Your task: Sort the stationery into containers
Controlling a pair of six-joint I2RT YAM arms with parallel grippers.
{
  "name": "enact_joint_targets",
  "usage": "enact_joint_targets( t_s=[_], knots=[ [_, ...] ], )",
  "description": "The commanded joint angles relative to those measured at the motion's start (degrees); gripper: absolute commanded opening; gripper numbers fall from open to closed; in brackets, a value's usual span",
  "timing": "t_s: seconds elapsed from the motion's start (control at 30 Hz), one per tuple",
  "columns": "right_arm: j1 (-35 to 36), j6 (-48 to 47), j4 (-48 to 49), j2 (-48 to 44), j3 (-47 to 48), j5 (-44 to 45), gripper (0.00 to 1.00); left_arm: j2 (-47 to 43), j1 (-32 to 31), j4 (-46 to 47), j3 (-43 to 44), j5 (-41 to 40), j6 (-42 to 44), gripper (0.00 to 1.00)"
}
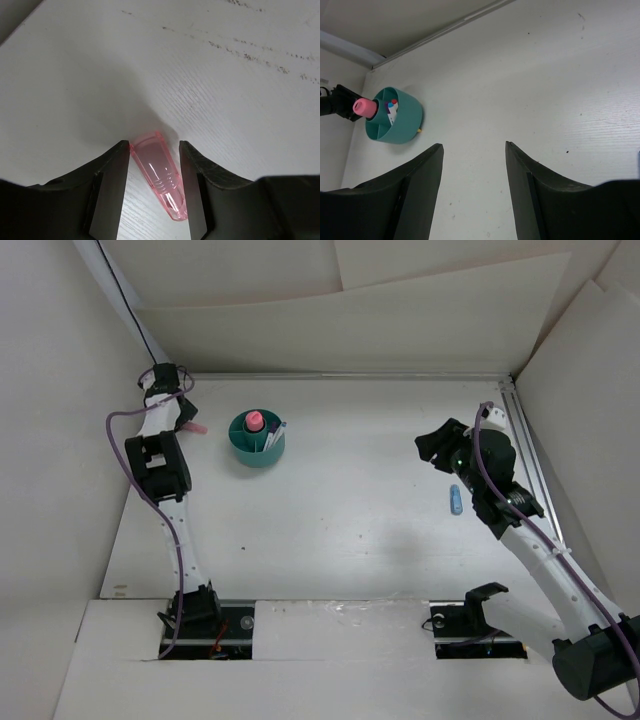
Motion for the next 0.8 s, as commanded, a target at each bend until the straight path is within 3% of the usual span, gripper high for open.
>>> enact_joint_targets(
  t_s=[0.0, 0.1, 0.23, 0.53, 0.77],
  knots=[
    [0.6, -0.8, 2.9, -1.0, 1.7, 0.2, 0.59, -0.3, -0.5, -3.9, -0.2, 0.0, -0.9, 0.41],
    [0.6, -0.8, 2.9, -1.0, 1.7, 0.2, 0.59, -0.3, -0.5, -4.5, -0.2, -1.2, -0.9, 0.43],
    [0.6, -0.8, 2.9, -1.6, 1.7, 0.2, 0.59, -0.8, -0.5, -2.9, -1.6, -1.2, -0.9, 0.33],
    [0.6, -0.8, 2.9, -2.1, 1.7, 0.2, 0.59, 1.6, -0.5, -4.0, 3.0, -3.4, -1.4, 0.33],
    [0.6, -0.8, 2.9, -1.6, 1.7, 0.2, 0.59, 2.2, -0.5, -3.4, 3.0, -3.4, -0.4, 0.14]
  ],
)
